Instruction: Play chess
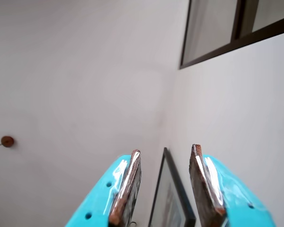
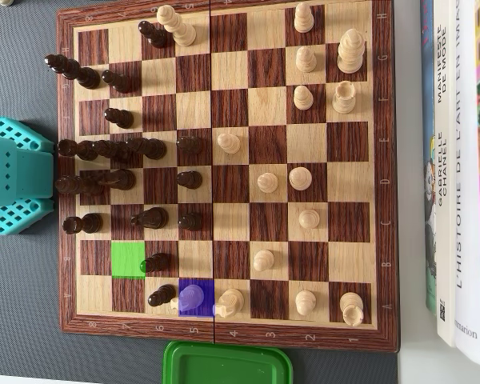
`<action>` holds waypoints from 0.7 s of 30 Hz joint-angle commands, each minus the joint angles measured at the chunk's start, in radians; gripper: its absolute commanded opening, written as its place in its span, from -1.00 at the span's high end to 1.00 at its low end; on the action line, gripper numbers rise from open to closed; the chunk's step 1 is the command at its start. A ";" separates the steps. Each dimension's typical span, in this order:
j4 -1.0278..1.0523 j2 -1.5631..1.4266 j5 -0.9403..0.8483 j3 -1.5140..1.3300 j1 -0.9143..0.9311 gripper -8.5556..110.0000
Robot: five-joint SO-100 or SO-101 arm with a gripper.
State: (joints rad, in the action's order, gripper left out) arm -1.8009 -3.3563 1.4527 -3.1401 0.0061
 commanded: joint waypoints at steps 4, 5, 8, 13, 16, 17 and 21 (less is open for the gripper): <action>0.000 0.011 -0.003 -0.018 -0.002 0.59; 0.000 0.011 -0.003 -0.018 -0.002 0.59; -0.002 0.011 0.003 -0.017 -0.008 0.59; 0.002 0.011 -0.003 -0.011 -0.003 0.59; 0.003 0.012 -0.003 -0.008 0.003 0.59; 0.003 0.012 -0.005 -0.008 0.005 0.59; 0.080 0.014 -0.005 0.038 0.005 0.59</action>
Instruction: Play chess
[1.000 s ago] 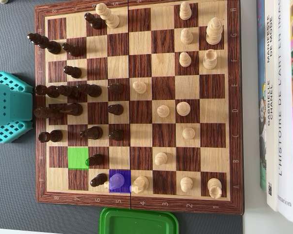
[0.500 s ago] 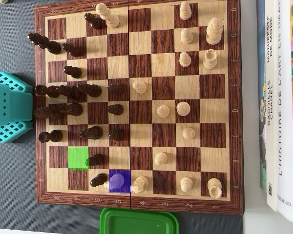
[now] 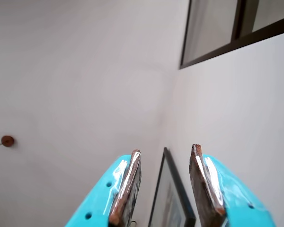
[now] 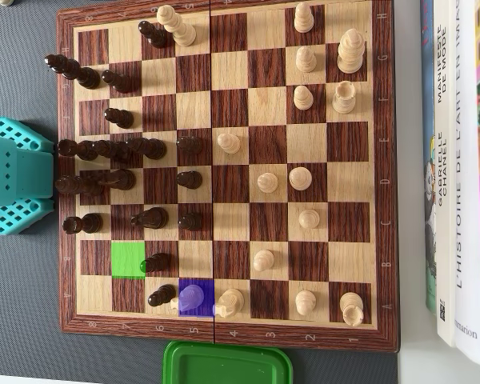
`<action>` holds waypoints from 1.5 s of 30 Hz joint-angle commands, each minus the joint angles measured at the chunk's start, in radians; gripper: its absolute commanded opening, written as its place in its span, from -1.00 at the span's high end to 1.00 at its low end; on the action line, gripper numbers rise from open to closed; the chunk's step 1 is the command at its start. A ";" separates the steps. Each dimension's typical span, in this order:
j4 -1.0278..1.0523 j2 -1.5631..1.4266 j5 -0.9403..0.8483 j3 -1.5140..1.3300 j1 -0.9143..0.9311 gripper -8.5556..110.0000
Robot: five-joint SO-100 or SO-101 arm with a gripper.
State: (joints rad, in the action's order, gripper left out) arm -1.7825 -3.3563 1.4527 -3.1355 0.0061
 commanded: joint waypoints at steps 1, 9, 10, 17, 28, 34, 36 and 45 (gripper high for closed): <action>0.101 0.014 -0.005 0.052 0.005 0.59; 0.443 0.014 -0.005 0.186 0.006 0.59; 0.489 0.014 -0.005 0.196 0.006 0.59; 0.712 0.018 -0.005 0.216 0.006 0.59; 1.232 0.020 -0.003 0.371 0.006 0.59; 1.755 0.021 -0.006 0.500 0.008 0.59; 1.965 0.023 -0.006 0.561 0.008 0.59; 2.580 0.181 -0.106 0.793 0.038 0.59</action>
State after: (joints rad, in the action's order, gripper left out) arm 0.6857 -3.2137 1.3698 -2.4099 0.0383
